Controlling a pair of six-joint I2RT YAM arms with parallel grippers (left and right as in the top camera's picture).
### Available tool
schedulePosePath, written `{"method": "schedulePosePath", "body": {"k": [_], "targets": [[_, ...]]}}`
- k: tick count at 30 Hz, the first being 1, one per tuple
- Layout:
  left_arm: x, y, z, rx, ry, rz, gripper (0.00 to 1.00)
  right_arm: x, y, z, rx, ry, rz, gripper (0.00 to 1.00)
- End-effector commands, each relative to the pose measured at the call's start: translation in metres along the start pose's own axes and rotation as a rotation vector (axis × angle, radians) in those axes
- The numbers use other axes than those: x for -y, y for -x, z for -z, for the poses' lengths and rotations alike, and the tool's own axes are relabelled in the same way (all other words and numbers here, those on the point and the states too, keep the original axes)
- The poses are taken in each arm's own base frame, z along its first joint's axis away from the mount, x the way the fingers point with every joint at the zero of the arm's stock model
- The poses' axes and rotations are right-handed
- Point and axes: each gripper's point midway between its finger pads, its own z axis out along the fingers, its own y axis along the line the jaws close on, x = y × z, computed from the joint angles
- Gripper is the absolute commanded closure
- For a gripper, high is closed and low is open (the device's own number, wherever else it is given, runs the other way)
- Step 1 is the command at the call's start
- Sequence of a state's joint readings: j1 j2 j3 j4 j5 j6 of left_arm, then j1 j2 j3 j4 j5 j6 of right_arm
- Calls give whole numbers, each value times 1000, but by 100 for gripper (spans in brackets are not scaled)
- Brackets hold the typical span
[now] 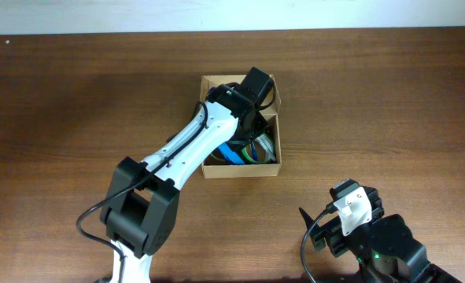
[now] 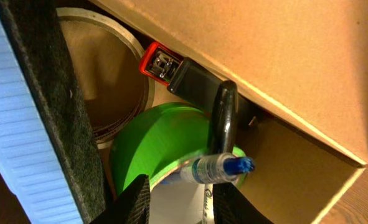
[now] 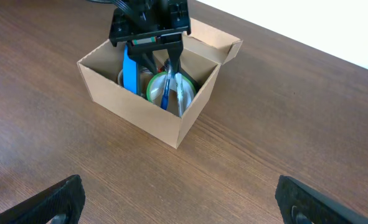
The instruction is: Pack container
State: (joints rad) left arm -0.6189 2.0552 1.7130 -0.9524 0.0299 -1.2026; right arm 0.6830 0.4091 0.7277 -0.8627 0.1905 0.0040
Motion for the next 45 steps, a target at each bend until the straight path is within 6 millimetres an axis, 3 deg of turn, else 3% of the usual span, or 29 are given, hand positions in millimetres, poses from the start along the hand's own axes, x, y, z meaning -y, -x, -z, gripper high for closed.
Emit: {"method": "schedulePosePath", "body": {"k": [1,4,11,16,25,26,27,28,30,37,42,45], "targets": [[-2,0,-9,-4,19,-23,69,1,-1,0,3,-5,-15,1],[-5,-1,-19,-17,40,-22,71,1,-1,0,3,-5,-15,1],[-4,-3,-21,-26,39,-21,98,1,-1,0,3,-5,-15,1],[-1,-3,-17,-27,23,-21,98,1,-1,0,3,-5,-15,1],[18,3,23,8,-75,40,96,1,-1,0,3,-5,-15,1],[20,4,29,14,-88,39,93,1,-1,0,3,-5,-15,1],[22,4,35,20,-100,39,82,1,-1,0,3,-5,-15,1],[23,5,42,27,-115,38,61,1,-1,0,3,-5,-15,1],[25,8,60,52,-144,36,0,1,-1,0,3,-5,-15,1],[7,23,119,197,-156,46,0,1,-1,0,3,-5,-15,1],[-37,25,161,271,-68,58,1,1,-1,0,3,-5,-15,1],[-68,37,191,368,-23,83,1,1,-1,0,3,-5,-15,1]]}}
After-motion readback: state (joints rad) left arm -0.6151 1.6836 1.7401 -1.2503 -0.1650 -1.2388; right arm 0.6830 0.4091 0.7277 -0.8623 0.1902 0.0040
